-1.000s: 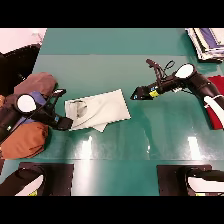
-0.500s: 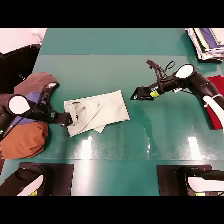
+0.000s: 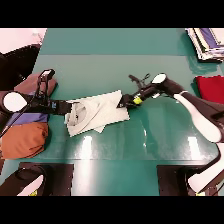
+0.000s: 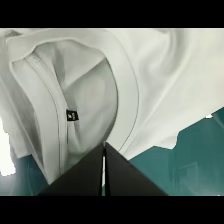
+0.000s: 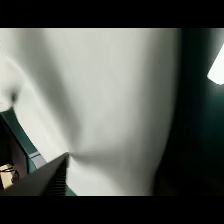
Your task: Fold the shirts.
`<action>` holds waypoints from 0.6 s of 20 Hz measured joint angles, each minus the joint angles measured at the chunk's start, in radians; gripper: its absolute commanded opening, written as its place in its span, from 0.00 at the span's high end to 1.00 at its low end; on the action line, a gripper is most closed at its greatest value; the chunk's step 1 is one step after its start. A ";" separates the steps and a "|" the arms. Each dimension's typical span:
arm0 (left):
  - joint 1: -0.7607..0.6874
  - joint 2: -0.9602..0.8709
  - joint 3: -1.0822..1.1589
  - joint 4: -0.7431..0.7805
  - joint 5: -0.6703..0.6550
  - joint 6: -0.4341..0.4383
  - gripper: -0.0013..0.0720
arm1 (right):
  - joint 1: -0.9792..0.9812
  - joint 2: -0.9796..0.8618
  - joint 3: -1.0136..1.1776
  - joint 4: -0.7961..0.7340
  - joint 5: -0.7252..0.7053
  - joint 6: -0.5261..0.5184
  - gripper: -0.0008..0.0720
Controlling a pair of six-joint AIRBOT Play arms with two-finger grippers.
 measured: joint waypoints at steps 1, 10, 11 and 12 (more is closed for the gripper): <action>0.000 0.000 0.001 -0.001 0.003 0.000 0.95 | 0.024 -0.031 0.037 0.005 -0.003 -0.005 0.82; -0.090 0.000 0.001 -0.060 0.055 -0.023 0.96 | -0.024 -0.047 0.349 -0.088 0.021 0.038 0.97; -0.122 0.000 0.001 -0.063 0.069 -0.034 0.96 | -0.066 -0.021 0.373 -0.135 0.027 0.052 0.97; -0.150 0.000 0.001 -0.067 0.087 -0.046 0.95 | -0.114 0.008 0.393 -0.179 0.035 0.067 0.97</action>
